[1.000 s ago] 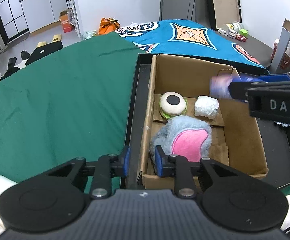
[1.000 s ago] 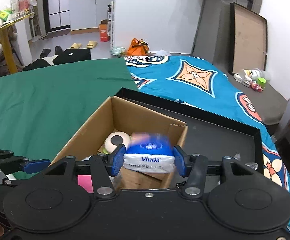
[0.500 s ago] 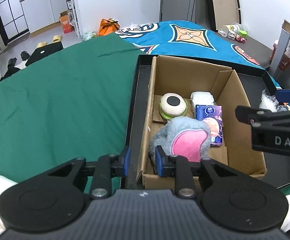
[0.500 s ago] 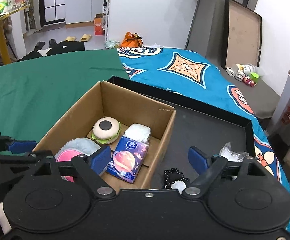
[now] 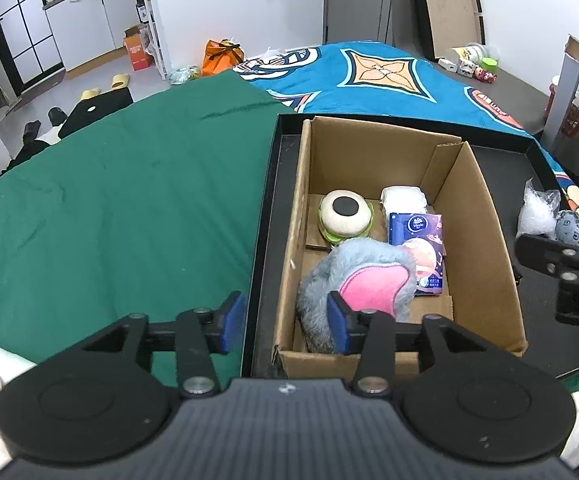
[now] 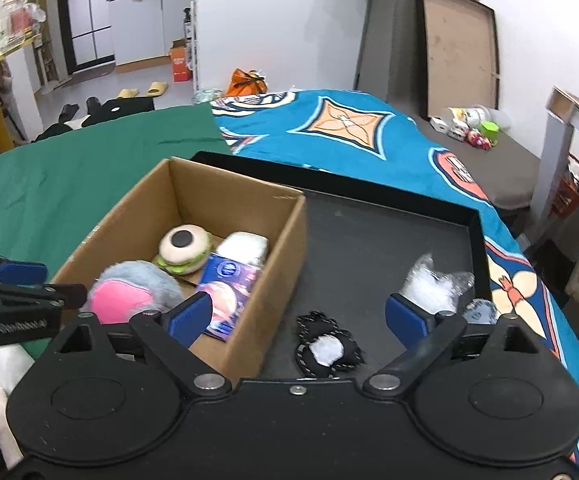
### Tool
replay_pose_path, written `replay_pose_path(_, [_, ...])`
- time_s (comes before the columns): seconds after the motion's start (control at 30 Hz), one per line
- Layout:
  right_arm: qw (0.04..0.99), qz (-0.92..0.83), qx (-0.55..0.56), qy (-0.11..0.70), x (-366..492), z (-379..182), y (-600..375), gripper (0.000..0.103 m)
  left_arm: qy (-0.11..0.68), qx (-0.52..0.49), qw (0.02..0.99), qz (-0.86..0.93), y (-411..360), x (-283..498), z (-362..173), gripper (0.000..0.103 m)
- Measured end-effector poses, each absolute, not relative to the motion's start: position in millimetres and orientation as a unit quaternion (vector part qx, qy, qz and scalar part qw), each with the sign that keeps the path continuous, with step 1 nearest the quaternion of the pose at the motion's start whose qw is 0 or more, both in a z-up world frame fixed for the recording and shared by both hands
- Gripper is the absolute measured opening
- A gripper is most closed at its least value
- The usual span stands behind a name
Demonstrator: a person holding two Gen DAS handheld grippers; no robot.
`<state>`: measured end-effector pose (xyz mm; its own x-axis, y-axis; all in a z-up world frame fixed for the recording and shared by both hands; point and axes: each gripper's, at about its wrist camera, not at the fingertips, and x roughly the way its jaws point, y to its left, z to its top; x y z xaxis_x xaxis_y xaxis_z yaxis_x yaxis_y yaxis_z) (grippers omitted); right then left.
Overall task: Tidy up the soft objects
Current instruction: 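Move the right tool to the black-and-white plush and grasp it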
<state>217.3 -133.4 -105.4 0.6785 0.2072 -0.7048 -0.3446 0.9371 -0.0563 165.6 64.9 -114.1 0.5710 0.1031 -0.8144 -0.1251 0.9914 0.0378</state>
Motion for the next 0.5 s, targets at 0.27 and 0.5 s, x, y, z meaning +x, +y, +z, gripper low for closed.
replay_pose_path(0.27, [0.91,0.152,-0.075,0.379,224.2,-116.9,-157.2,0.094,0.457,0.0,0.886,0.079,58.2,172.4,-104.7,0.064])
replay_pose_path(0.5, [0.91,0.166,-0.058,0.374,229.7,-123.2,-170.4,0.093,0.454,0.019,0.888,0.074,51.5,177.2,-94.9,0.079])
